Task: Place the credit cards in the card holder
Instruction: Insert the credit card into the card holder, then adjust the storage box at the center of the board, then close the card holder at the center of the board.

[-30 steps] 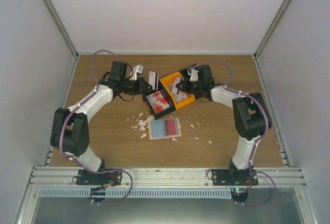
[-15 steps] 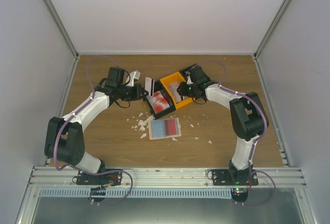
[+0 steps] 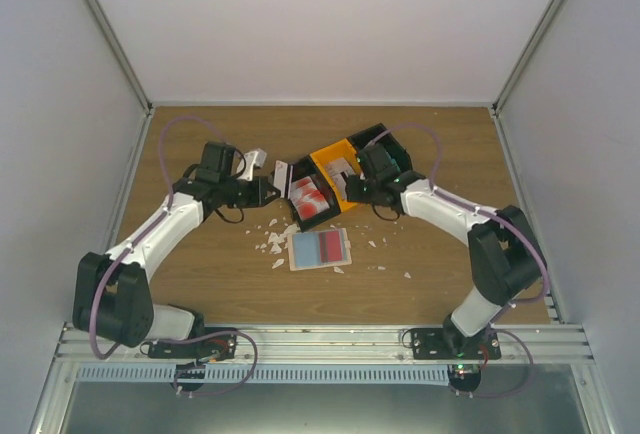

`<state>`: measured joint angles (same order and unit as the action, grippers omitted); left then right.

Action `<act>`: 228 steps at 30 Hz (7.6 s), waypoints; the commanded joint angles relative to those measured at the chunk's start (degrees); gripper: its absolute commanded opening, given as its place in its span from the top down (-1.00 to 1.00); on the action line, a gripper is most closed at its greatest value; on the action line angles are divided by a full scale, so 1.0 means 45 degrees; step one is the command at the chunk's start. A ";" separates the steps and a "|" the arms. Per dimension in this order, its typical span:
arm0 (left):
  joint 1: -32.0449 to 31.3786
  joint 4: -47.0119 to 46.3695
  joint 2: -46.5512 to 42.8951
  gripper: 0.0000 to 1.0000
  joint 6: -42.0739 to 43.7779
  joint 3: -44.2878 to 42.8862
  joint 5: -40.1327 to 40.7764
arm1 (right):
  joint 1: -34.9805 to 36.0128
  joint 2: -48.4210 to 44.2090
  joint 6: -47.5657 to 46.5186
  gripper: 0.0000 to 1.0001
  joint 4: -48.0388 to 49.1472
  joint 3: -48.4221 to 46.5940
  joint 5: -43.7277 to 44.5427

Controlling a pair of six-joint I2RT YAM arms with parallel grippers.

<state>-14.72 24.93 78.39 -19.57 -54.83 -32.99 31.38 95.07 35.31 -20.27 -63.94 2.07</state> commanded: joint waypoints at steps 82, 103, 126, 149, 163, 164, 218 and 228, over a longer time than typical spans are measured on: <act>-0.1199 -0.3677 -0.4797 -0.81 -0.4067 0.5099 -0.2651 | 0.0806 -0.3138 0.5992 0.99 1.5083 0.7790 -0.9013; -0.1211 -0.5118 -0.1454 -0.54 -0.3943 0.6509 -0.1606 | 0.0000 -0.0183 0.2053 0.99 0.8098 0.5852 -0.9418; -0.1457 -0.5507 0.0594 0.32 -0.3796 0.6310 -0.1508 | -0.0705 0.0660 0.2298 0.99 0.7195 0.5781 -1.0396; -0.1890 -0.6194 0.1696 0.58 -0.3731 0.6411 -0.1473 | 0.0058 0.2180 0.3486 0.99 0.9080 0.5869 -1.0293; -0.1943 -0.6455 0.1941 0.70 -0.3704 0.6559 -0.1524 | 0.0804 0.2870 0.4006 0.99 0.9852 0.5498 -1.0149; -0.1936 -0.6491 0.1968 0.71 -0.3715 0.6561 -0.1575 | 0.0860 0.2936 0.3996 0.99 0.9856 0.5430 -1.0157; -0.1989 -0.6891 0.2616 -0.25 -0.4622 0.5914 -0.2490 | 0.1104 0.0286 0.0011 0.23 0.0921 0.3934 -0.3687; -0.2081 -0.8999 0.2339 -0.22 -0.3883 0.5549 -0.4680 | 0.1104 0.0354 0.0550 0.22 0.2361 0.4549 -0.5043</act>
<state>-23.20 -8.82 89.54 -38.94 -28.71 -48.25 35.92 94.78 36.29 -10.35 -45.60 -17.50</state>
